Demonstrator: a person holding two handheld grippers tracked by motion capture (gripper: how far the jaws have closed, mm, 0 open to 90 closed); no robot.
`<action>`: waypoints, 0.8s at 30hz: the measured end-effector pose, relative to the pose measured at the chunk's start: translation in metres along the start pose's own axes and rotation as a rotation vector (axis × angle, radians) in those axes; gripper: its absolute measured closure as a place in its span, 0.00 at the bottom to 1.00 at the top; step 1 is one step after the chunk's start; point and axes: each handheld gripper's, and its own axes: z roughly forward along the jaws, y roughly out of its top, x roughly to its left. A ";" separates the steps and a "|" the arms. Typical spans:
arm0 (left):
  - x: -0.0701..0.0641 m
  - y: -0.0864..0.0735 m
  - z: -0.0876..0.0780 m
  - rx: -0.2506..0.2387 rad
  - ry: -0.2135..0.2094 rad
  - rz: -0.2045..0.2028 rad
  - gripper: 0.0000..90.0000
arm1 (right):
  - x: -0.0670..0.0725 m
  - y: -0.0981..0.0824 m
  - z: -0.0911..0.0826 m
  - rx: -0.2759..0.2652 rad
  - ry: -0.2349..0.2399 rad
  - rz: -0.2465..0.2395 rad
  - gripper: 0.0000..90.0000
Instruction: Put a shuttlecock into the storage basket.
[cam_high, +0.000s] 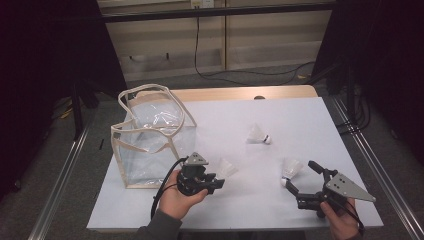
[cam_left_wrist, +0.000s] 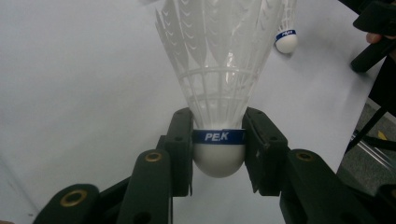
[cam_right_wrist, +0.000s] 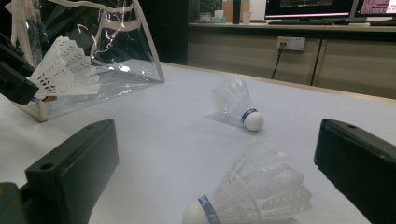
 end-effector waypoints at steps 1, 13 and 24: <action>0.000 0.001 0.000 0.002 0.000 -0.003 0.73 | 0.000 0.000 0.000 0.000 0.000 0.000 0.00; -0.004 0.013 -0.012 0.004 -0.002 0.003 0.73 | 0.003 0.005 0.012 -0.010 0.020 0.002 0.00; -0.007 0.025 -0.012 0.013 -0.012 0.012 0.73 | 0.002 0.005 0.011 -0.002 0.025 0.006 0.00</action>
